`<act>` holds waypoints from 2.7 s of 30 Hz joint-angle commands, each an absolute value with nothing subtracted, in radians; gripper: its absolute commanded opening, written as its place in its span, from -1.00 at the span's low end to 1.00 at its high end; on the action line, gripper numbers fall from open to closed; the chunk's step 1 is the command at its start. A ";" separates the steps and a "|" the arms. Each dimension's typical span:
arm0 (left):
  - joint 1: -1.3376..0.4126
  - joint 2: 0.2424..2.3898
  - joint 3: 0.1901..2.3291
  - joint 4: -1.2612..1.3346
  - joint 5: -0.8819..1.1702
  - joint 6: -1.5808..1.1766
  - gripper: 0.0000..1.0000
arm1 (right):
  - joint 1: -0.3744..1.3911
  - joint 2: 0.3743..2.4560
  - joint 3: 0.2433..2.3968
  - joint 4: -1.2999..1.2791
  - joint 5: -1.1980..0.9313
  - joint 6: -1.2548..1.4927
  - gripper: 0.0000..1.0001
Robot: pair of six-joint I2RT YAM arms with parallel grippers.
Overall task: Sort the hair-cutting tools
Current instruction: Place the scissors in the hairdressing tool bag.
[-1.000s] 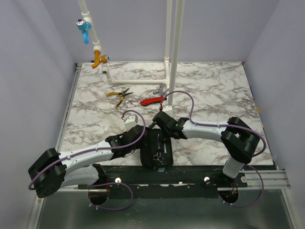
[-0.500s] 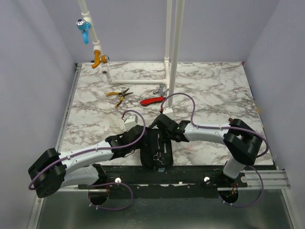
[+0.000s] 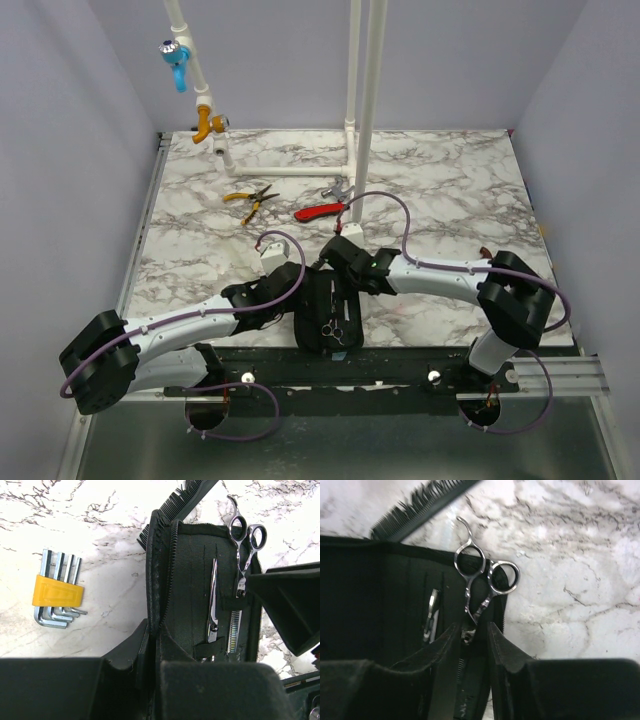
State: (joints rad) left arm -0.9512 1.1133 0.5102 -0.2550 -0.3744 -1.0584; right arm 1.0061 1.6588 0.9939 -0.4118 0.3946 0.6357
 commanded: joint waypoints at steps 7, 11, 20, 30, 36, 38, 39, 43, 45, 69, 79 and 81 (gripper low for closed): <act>-0.946 1.132 0.509 -0.238 -0.420 -1.043 -1.00 | 1.012 1.738 1.118 -0.423 0.422 0.608 -0.33; -0.947 1.132 0.510 -0.235 -0.420 -1.037 -1.00 | 1.011 1.799 1.148 -0.448 0.421 0.593 -0.41; -0.946 1.128 0.509 -0.236 -0.419 -1.031 -1.00 | 1.006 1.839 1.149 -0.453 0.446 0.597 -0.46; -0.947 1.127 0.512 -0.239 -0.419 -1.029 -1.00 | 0.994 1.858 1.142 -0.439 0.443 0.589 -0.53; -0.946 1.127 0.514 -0.244 -0.424 -1.032 -1.00 | 0.994 1.848 1.107 -0.429 0.427 0.607 -0.96; -0.946 1.126 0.514 -0.245 -0.428 -1.035 -1.00 | 0.994 1.833 1.088 -0.424 0.417 0.619 -0.99; -0.947 1.126 0.514 -0.247 -0.429 -1.036 -1.00 | 0.994 1.827 1.077 -0.423 0.412 0.626 -0.99; -0.946 1.119 0.516 -0.258 -0.445 -1.046 -1.00 | 0.996 1.792 1.036 -0.423 0.397 0.642 -0.99; -0.946 1.114 0.518 -0.261 -0.452 -1.050 -1.00 | 0.996 1.779 1.015 -0.423 0.387 0.652 -0.99; -0.945 1.146 0.538 -0.257 -0.457 -1.060 -1.00 | 1.027 1.709 0.881 -0.375 0.223 0.624 -0.99; -0.944 1.159 0.543 -0.254 -0.459 -1.058 -1.00 | 1.037 1.691 0.837 -0.352 0.168 0.614 -0.99; -0.945 1.161 0.546 -0.254 -0.459 -1.058 -1.00 | 1.039 1.689 0.828 -0.345 0.158 0.629 -0.99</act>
